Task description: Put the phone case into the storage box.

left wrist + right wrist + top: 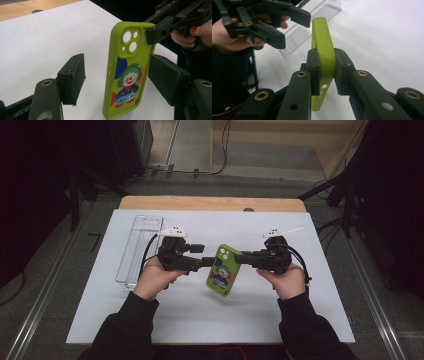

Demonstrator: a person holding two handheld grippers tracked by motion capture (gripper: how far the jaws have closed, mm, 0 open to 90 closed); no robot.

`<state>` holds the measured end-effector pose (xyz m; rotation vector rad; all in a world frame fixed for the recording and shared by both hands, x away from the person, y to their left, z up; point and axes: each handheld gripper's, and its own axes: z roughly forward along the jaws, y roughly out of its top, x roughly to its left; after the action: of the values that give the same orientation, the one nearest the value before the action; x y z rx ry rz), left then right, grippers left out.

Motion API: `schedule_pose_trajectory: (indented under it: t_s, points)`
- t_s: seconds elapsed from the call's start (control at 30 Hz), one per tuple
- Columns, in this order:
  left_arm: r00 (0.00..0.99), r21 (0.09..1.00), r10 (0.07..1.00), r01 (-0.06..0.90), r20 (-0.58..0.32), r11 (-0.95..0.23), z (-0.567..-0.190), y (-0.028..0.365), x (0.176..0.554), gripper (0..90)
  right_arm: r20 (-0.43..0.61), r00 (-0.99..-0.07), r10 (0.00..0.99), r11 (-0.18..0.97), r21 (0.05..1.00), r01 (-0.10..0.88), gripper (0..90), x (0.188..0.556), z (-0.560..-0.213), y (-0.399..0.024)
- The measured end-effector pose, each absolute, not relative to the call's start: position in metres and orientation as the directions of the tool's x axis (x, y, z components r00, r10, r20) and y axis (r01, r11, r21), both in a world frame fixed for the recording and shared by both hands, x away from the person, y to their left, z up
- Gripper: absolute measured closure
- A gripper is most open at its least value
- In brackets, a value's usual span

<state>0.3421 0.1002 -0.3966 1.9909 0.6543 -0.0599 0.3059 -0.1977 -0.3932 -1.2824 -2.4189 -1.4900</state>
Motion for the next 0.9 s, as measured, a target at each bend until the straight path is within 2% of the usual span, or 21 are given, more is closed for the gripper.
schedule_pose_trajectory:
  t_s: [0.37, 0.43, 0.53, 0.63, 0.73, 0.9]
  points:
    - [0.846, 0.816, 0.457, 0.457, -0.276, -0.354, -0.401, 0.095, 0.341, 26.7, 0.412, -0.619, 0.668, 0.179, 0.719, 0.671, 74.8, 0.312, -0.392, -0.196]
    - [0.845, 0.818, 0.464, 0.452, -0.264, -0.357, -0.403, 0.095, 0.342, 16.5, 0.407, -0.611, 0.679, 0.177, 0.717, 0.674, 74.8, 0.315, -0.391, -0.194]
    - [0.844, 0.824, 0.478, 0.44, -0.244, -0.357, -0.404, 0.094, 0.342, 12.8, 0.409, -0.613, 0.676, 0.18, 0.715, 0.676, 74.8, 0.318, -0.392, -0.19]
    - [0.839, 0.824, 0.493, 0.438, -0.231, -0.359, -0.408, 0.091, 0.342, 0.5, 0.406, -0.617, 0.674, 0.187, 0.714, 0.674, 74.8, 0.32, -0.392, -0.185]
    - [0.835, 0.823, 0.507, 0.435, -0.215, -0.367, -0.41, 0.089, 0.341, 0.0, 0.401, -0.614, 0.68, 0.193, 0.709, 0.678, 74.8, 0.324, -0.392, -0.181]
    - [0.816, 0.814, 0.527, 0.464, -0.239, -0.349, -0.412, 0.087, 0.342, 0.0, 0.397, -0.606, 0.689, 0.197, 0.703, 0.684, 74.8, 0.329, -0.394, -0.176]
